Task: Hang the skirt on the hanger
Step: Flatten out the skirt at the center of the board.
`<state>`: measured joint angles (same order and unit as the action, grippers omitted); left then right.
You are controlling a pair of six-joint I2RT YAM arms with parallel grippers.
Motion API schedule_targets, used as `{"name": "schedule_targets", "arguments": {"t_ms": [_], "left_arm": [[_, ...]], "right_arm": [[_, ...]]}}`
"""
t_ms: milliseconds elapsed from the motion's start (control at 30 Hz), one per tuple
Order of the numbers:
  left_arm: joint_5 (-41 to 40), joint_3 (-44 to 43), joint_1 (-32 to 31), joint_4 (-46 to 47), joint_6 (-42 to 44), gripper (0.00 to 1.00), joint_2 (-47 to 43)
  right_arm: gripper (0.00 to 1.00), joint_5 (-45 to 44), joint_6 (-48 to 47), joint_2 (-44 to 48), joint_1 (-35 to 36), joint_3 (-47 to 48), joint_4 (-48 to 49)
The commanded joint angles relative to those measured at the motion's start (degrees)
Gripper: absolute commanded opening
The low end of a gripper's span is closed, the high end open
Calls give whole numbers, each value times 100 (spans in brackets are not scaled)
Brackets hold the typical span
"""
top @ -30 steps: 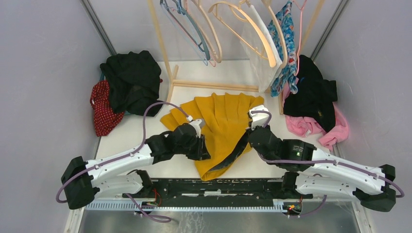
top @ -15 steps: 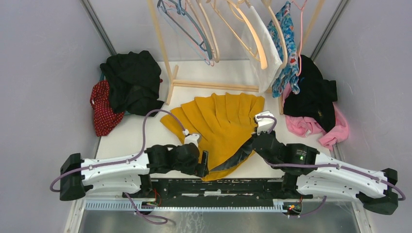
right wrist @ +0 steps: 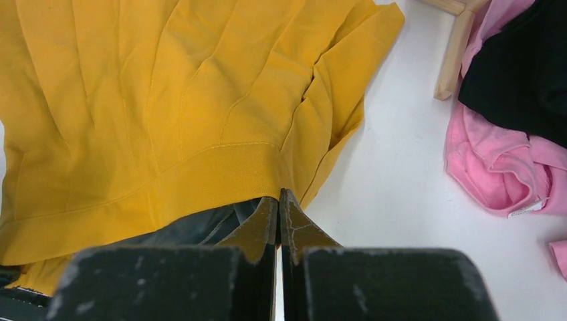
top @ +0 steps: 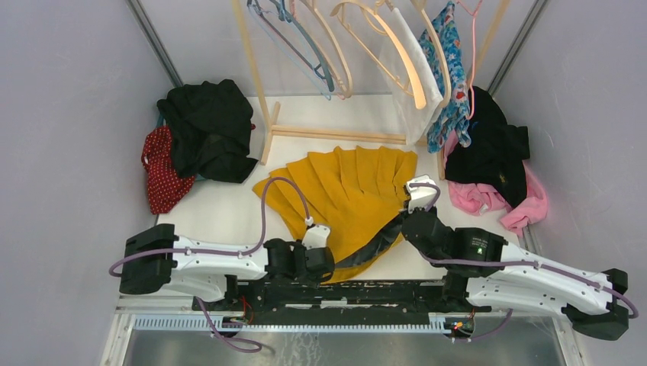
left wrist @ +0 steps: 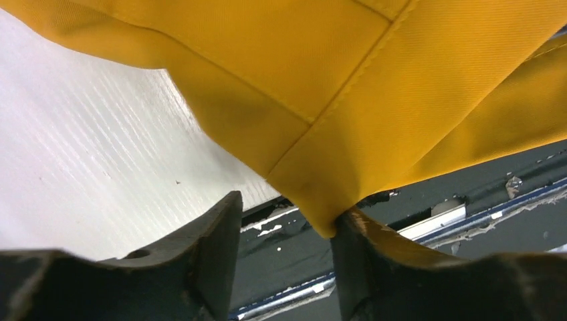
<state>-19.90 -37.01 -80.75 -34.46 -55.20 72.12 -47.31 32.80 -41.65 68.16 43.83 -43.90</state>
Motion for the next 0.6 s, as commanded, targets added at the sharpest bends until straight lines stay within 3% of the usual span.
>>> {"name": "schedule_targets", "arguments": {"t_ms": [0, 67, 133, 167, 267, 400, 567], "left_arm": [[-522, -331, -21, 330, -212, 49, 142], [-614, -407, -21, 352, -173, 35, 240], [-747, -480, -13, 323, -165, 7, 331], [-804, -519, -1, 295, -167, 4, 364], [-896, -563, 176, 253, -168, 3, 273], [-637, -648, 898, 192, 196, 3, -206], [-216, -1685, 2334, -276, 1408, 3, -436]], "right_arm": [[1, -211, 9, 168, -22, -24, 84], [1, -213, 7, 190, -22, -20, 73], [1, -224, -1, 202, -27, -32, 90], [1, -229, -16, 195, -30, -35, 103], [1, -301, -51, 165, -58, -129, 290], [1, -269, -318, 7, -393, -115, 799], [1, 1147, -1020, -576, -2032, 332, 1760]]}}
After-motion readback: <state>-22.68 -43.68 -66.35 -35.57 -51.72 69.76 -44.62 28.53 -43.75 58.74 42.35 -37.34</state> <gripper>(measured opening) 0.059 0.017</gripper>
